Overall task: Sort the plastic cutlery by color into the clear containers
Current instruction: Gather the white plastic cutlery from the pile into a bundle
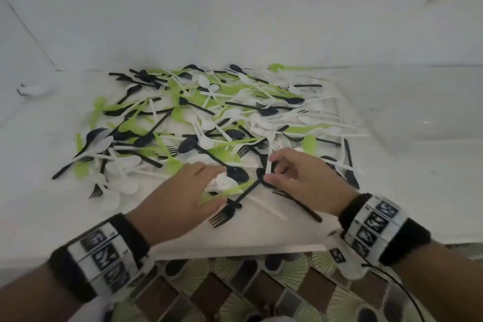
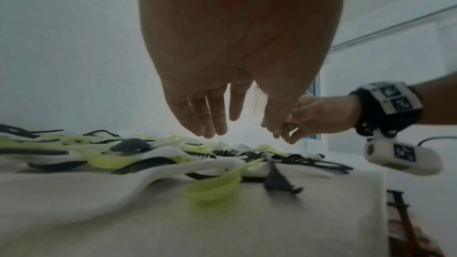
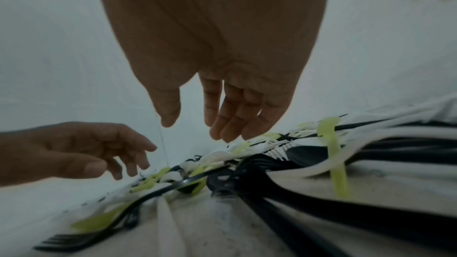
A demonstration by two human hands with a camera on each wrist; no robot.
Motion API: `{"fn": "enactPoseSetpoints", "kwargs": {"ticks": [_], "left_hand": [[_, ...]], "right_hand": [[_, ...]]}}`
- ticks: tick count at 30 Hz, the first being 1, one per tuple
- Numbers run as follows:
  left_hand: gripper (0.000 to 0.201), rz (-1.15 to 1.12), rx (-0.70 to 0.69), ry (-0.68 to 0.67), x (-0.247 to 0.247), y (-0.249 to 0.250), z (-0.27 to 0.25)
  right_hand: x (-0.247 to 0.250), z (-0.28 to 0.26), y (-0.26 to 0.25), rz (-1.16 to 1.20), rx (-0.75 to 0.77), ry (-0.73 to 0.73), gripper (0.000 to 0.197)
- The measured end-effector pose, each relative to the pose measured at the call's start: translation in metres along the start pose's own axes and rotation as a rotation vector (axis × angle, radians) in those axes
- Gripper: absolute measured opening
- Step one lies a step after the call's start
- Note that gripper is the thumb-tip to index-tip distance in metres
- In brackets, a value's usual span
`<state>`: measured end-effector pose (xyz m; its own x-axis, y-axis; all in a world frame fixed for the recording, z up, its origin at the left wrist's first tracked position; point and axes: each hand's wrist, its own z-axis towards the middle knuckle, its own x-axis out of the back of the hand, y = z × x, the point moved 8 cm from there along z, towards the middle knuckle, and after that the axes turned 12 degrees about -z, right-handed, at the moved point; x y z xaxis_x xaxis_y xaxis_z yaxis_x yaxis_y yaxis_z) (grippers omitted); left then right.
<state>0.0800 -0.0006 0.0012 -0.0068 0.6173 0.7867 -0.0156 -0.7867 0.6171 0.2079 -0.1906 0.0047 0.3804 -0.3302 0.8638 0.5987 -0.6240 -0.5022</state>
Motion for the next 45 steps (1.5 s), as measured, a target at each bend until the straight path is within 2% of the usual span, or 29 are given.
{"fn": "enactPoseSetpoints", "kwargs": {"ticks": [6,9,12,16,22,29,33,36,39,42,45], "left_hand": [[0.033,0.223,-0.003,-0.122,-0.011,-0.022,0.032],[0.025,0.234,-0.03,-0.148,-0.01,-0.024,0.038],[0.019,0.198,-0.024,-0.16,-0.01,-0.03,0.042],[0.01,0.088,-0.023,-0.108,-0.005,-0.038,0.046],[0.011,-0.023,-0.034,0.003,0.01,-0.037,0.054],[0.002,-0.154,-0.04,0.089,0.023,-0.024,0.062],[0.004,-0.233,-0.085,0.284,0.049,-0.005,0.062],[0.005,-0.347,-0.079,0.383,0.069,0.005,0.061],[0.008,-0.504,-0.073,0.467,0.086,0.007,0.058],[0.016,-0.565,-0.048,0.524,0.096,0.001,0.052],[0.022,-0.565,0.068,0.527,0.093,-0.023,0.05]], "right_hand": [[-0.027,0.037,-0.016,-0.21,0.034,-0.065,0.028],[-0.041,0.048,-0.028,-0.301,0.07,-0.129,0.026],[-0.049,0.057,-0.041,-0.363,0.116,-0.122,0.024],[-0.057,0.063,-0.049,-0.391,0.148,-0.111,0.026],[-0.069,0.067,-0.05,-0.483,0.157,-0.153,0.038],[-0.061,0.085,-0.044,-0.422,0.062,-0.187,0.03],[-0.053,0.096,-0.033,-0.272,-0.03,-0.147,0.025],[-0.052,0.099,-0.032,-0.228,-0.039,-0.134,0.03],[-0.039,0.102,-0.029,-0.144,-0.063,-0.044,0.036],[-0.026,0.106,-0.023,-0.134,-0.098,0.05,0.035],[-0.022,0.108,-0.018,-0.135,-0.105,0.103,0.026]]}}
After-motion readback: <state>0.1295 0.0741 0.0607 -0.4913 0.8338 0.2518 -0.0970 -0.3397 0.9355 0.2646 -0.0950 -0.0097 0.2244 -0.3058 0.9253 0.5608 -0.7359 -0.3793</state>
